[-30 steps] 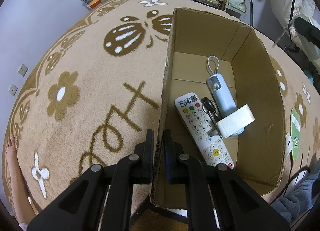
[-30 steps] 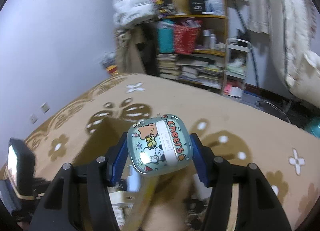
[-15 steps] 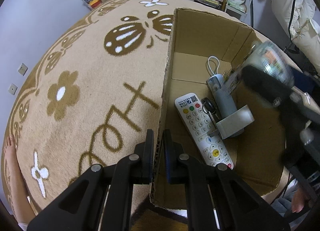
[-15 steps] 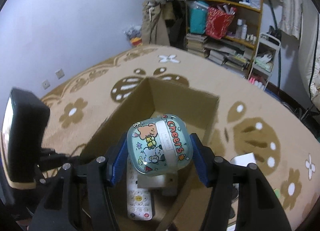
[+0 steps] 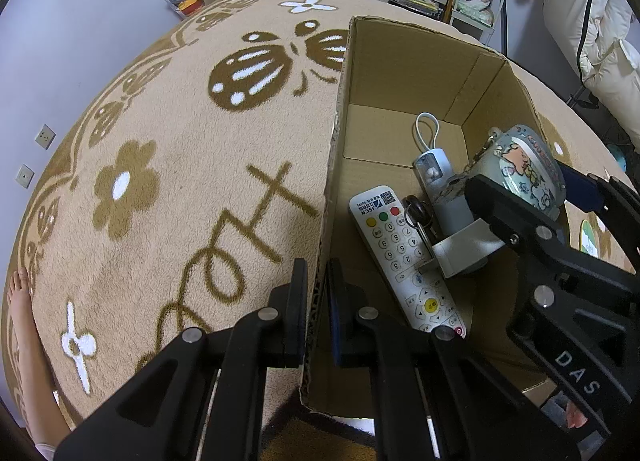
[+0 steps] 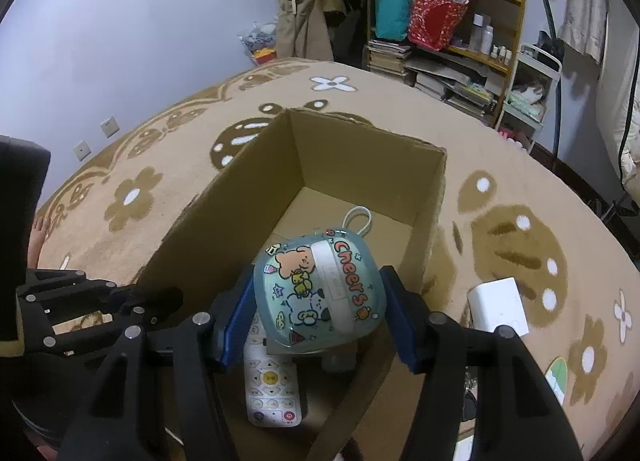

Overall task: Organize rigid objects
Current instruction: 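Lower the keychain case into the box and open the right gripper, then move the right gripper back toward the remaining items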

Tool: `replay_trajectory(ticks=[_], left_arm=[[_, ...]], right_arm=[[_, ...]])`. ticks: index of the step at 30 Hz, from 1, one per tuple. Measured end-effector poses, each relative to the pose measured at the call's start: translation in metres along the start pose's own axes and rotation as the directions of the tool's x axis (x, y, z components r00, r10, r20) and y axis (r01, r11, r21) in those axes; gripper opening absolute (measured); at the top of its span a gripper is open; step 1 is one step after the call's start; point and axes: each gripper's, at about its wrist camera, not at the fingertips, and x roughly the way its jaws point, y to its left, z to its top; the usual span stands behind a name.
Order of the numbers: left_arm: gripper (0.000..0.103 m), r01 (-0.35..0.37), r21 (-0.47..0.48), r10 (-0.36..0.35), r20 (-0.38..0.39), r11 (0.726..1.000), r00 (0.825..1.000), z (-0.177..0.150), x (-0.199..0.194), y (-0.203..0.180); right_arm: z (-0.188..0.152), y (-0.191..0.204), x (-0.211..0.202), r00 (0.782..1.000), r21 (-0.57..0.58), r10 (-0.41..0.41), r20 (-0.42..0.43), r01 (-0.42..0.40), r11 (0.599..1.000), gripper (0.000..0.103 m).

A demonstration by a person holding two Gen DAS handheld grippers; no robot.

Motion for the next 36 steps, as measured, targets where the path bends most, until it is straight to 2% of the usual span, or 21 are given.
replay_trajectory(ticks=[6, 12, 14, 16, 20, 22, 36], left_arm=[[0.009, 0.000, 0.000, 0.000, 0.000, 1.000, 1.000, 0.000, 0.000, 0.000], [0.009, -0.008, 0.003, 0.008, 0.001, 1.000, 1.000, 0.000, 0.000, 0.000], [0.009, -0.005, 0.001, 0.005, 0.000, 1.000, 1.000, -0.001, 0.000, 0.000], [0.009, -0.005, 0.000, 0.005, -0.001, 1.000, 1.000, 0.000, 0.000, -0.001], [0.009, -0.009, 0.003, 0.009, 0.000, 1.000, 1.000, 0.000, -0.001, -0.002], [0.009, -0.013, 0.003, 0.013, 0.000, 1.000, 1.000, 0.000, -0.001, -0.002], [0.009, -0.001, -0.001, 0.001, -0.004, 1.000, 1.000, 0.000, 0.000, 0.001]], right_arm=[[0.000, -0.003, -0.003, 1.000, 0.019, 0.018, -0.005, -0.018, 1.000, 0.064], [0.003, -0.003, -0.014, 1.000, 0.022, -0.006, 0.026, 0.005, 1.000, 0.065], [0.003, -0.005, -0.020, 0.999, 0.031, -0.018, 0.035, 0.017, 0.999, 0.069], [0.003, -0.012, -0.026, 0.998, 0.051, -0.034, 0.053, 0.031, 0.998, 0.080], [0.002, -0.028, -0.038, 0.995, 0.108, -0.067, 0.075, 0.059, 0.992, 0.089], [-0.001, -0.038, -0.042, 0.994, 0.138, -0.083, 0.068, 0.073, 0.988, 0.097], [-0.018, -0.089, -0.060, 0.973, 0.228, -0.221, 0.064, 0.201, 0.953, 0.103]])
